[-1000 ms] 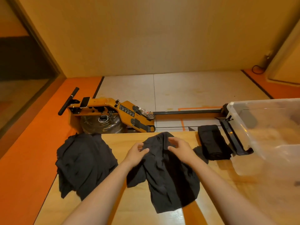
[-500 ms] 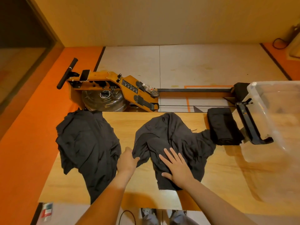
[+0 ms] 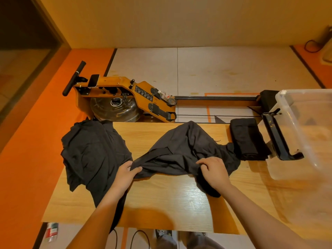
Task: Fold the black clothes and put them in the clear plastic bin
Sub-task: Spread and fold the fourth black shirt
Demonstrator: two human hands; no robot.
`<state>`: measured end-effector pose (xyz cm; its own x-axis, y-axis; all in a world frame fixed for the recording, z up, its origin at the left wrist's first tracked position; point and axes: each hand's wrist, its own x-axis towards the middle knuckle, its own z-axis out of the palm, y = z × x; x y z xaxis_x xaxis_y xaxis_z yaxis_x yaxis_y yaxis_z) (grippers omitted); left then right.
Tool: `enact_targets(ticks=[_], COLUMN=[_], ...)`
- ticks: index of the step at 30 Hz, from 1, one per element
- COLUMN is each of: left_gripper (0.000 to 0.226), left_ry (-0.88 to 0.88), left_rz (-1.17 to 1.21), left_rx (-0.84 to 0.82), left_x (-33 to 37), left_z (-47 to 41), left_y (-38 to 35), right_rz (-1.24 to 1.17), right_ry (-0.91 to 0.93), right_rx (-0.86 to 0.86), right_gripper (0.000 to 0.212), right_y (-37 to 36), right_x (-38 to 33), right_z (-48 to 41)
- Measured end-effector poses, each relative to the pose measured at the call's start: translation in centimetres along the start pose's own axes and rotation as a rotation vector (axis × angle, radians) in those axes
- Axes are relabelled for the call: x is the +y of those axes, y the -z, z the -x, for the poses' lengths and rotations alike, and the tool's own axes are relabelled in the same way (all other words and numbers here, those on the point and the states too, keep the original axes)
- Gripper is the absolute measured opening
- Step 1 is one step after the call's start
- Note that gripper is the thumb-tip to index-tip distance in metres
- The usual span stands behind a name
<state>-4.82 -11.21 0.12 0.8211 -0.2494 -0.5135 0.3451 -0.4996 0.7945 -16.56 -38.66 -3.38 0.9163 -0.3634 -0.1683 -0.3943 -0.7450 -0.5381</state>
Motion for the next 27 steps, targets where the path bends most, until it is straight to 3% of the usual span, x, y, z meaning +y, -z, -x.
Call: enact_targets(ticks=[4, 7, 10, 14, 18, 23, 27], left_gripper=[0.014, 0.026, 0.027, 0.027, 0.028, 0.018, 0.016], left_ry=[-0.017, -0.027, -0.044, -0.101, -0.124, -0.154, -0.189], left_rz=[0.087, 0.081, 0.014, -0.018, -0.065, -0.117, -0.106], left_rx=[-0.061, -0.173, -0.241, -0.205, -0.198, -0.197, -0.144], left_x=[0.0, 0.4, 0.6, 0.7, 0.9, 1.4, 2.8], left_z=[0.4, 1.0, 1.5, 1.4, 1.3, 1.5, 1.9], left_y=[0.9, 1.9, 2.7, 3.5, 3.8, 4.3, 5.5], right_rz=[0.08, 0.094, 0.078, 0.103, 0.127, 0.176, 0.072], right_ry=[0.067, 0.132, 0.192, 0.246, 0.146, 0.138, 0.092], right_rx=[-0.009, 0.038, -0.021, -0.047, 0.014, 0.07, 0.173], right_gripper=[0.024, 0.022, 0.029, 0.039, 0.041, 0.027, 0.014], right_y=[-0.4, -0.5, -1.3, -2.9, -4.7, -6.3, -5.3], right_x=[-2.3, -3.9, -5.0, -6.7, -8.6, -8.9, -8.7], right_z=[-0.3, -1.9, -4.0, -6.2, -7.1, -8.5, -9.3])
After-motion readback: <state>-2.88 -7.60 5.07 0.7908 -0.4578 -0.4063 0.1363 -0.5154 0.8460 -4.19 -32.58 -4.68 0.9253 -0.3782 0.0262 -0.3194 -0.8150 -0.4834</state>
